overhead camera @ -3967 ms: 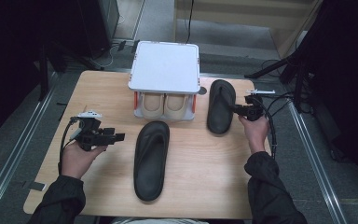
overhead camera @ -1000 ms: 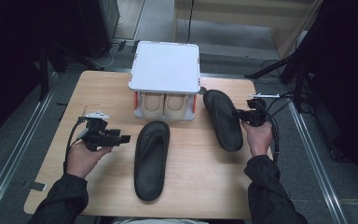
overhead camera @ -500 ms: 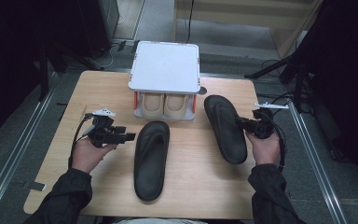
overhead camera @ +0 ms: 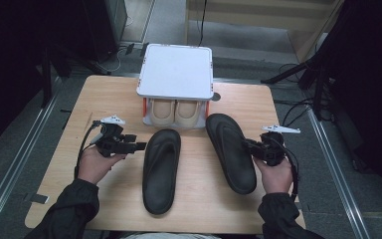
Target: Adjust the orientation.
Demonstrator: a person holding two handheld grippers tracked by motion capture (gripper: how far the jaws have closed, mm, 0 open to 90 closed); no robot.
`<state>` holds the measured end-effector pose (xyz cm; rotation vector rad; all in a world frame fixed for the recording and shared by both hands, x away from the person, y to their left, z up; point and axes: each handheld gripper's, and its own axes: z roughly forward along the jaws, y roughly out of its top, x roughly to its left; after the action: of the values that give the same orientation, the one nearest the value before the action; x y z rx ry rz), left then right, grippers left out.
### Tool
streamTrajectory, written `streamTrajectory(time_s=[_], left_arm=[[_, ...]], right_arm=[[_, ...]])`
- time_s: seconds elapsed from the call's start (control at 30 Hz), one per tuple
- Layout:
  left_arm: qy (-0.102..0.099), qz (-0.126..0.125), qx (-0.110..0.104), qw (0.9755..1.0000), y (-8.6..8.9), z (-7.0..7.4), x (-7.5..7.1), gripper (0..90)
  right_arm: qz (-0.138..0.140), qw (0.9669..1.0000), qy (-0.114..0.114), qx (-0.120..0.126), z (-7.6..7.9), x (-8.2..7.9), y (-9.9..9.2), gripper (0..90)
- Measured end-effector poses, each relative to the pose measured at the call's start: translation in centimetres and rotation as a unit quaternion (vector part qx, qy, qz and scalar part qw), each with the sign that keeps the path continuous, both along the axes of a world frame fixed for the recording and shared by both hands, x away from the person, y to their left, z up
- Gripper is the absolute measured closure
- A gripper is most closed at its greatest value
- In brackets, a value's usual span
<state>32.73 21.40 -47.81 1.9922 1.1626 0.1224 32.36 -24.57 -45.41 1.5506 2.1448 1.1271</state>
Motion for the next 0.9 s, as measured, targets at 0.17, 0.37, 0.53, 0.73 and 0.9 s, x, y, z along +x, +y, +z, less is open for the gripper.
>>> streamTrajectory(time_s=[0.17, 0.37, 0.53, 0.73, 0.9], left_arm=[[-0.007, -0.001, 0.000, 1.0000, 0.2, 0.1, -0.3, 42.3], [-0.010, 0.002, -0.001, 0.9999, 0.2, 0.1, -0.3, 42.4], [-0.013, 0.000, -0.007, 0.9999, 0.0, 0.1, -0.3, 41.5], [-0.013, -0.002, -0.006, 0.9999, 0.0, 0.1, -0.2, 41.6], [-0.015, -0.006, -0.001, 0.9999, -0.2, 0.0, -0.3, 41.6]], right_arm=[[0.014, 0.9999, 0.001, -0.008, -0.6, -0.7, 1.6, 76.4], [0.036, 0.9992, 0.008, -0.017, -1.5, -1.0, 3.4, 76.3], [0.048, 0.9985, 0.014, -0.020, -2.4, -0.9, 4.4, 76.2], [0.058, 0.9977, 0.025, -0.027, -3.3, -0.6, 5.4, 76.0], [0.058, 0.9975, 0.031, -0.025, -3.7, -0.5, 5.8, 75.8]])
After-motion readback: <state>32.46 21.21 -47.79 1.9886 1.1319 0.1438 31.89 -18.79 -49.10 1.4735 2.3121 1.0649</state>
